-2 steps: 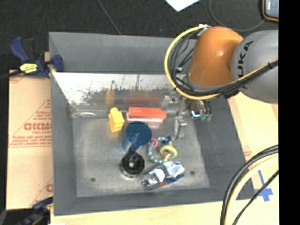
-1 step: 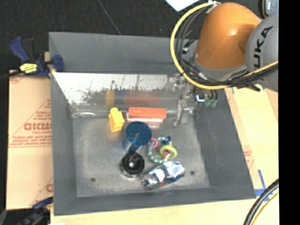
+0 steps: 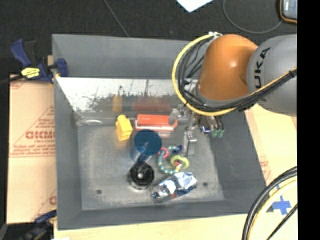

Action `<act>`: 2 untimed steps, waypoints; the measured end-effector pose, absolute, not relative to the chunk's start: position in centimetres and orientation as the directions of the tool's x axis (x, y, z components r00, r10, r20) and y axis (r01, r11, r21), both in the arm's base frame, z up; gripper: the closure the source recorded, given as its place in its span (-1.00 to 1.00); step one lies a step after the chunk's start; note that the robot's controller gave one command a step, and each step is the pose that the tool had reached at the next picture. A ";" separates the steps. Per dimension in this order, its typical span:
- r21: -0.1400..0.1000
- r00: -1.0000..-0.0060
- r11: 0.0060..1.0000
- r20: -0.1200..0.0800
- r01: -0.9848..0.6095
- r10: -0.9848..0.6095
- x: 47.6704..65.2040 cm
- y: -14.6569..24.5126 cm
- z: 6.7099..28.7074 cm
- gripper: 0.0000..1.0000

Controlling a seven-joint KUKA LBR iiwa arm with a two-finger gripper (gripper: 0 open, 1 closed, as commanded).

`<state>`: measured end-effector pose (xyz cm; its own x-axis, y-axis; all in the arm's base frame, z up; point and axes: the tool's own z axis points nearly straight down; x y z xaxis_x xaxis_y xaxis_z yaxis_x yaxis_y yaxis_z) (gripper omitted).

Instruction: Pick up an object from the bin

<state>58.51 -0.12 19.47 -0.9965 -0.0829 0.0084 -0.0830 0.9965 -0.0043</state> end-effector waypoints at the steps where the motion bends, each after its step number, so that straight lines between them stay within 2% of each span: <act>1: -0.005 -0.999 0.999 -0.021 -0.043 -0.043 58.9 1.0 29.9 -1.00; 2: -0.004 -0.998 0.999 0.011 -0.054 -0.054 54.9 1.4 19.0 1.00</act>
Offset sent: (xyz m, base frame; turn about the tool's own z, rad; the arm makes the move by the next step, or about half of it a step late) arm -0.0354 0.0161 -0.0037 0.0275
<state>54.92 1.39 18.96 -0.9985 -0.0540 0.0114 -0.0540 0.9985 -0.0038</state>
